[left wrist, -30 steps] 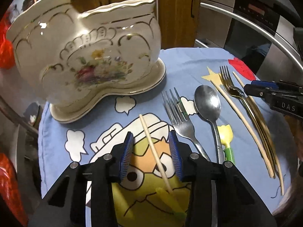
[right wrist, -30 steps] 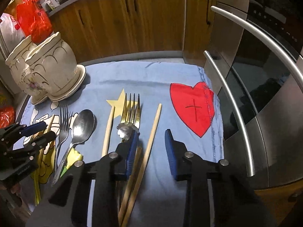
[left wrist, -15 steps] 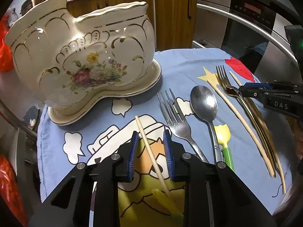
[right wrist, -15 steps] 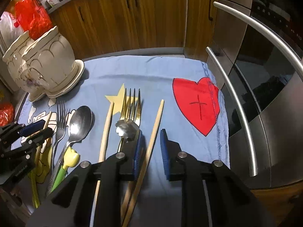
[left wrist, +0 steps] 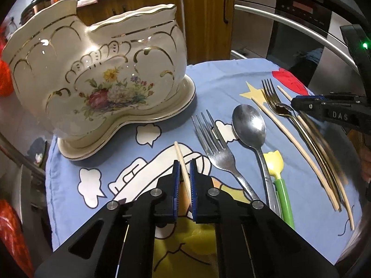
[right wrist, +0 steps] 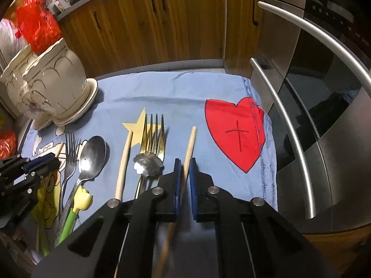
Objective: Organize utensils
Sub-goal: 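Lift both held chopsticks and carry them over the ceramic holder cups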
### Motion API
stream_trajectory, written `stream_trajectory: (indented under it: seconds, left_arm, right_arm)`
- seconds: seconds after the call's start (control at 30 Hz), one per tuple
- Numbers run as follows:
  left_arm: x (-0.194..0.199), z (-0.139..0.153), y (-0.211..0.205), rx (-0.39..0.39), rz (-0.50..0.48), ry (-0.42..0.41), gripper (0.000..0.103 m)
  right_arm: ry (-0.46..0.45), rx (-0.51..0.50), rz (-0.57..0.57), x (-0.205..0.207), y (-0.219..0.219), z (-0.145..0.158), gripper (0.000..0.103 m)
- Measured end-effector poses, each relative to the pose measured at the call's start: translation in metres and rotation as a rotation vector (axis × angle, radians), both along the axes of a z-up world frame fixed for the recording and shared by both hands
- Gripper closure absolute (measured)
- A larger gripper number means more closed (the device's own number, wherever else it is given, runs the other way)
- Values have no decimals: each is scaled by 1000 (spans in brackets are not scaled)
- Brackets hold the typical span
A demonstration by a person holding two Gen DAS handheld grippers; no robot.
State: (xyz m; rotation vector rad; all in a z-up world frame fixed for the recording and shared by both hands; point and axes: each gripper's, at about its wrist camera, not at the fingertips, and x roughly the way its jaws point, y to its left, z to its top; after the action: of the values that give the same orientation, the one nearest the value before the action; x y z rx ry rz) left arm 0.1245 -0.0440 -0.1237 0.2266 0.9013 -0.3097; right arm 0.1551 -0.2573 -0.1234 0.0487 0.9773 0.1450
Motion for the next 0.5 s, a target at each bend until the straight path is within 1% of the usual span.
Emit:
stream_trajectory:
  seconds: [0.03, 0.17, 0.3, 0.4, 0.5]
  left_arm:
    - [0, 0, 2, -7, -1, 1, 96]
    - [-2, 5, 18, -105, 6, 25, 98]
    - [-10, 18, 29, -144, 7, -14, 98]
    - [-15, 30, 41, -190, 22, -31, 98]
    - [-21, 42, 53, -219, 30, -54, 98]
  right_arm:
    - [-5, 9, -4, -1, -2, 1, 97]
    - [-53, 43, -6, -9, -5, 13, 98]
    - [-98, 95, 3, -17, -8, 26, 98]
    - [-133, 117, 13, -22, -6, 37, 98]
    - [-173, 135, 27, -27, -2, 50, 98]
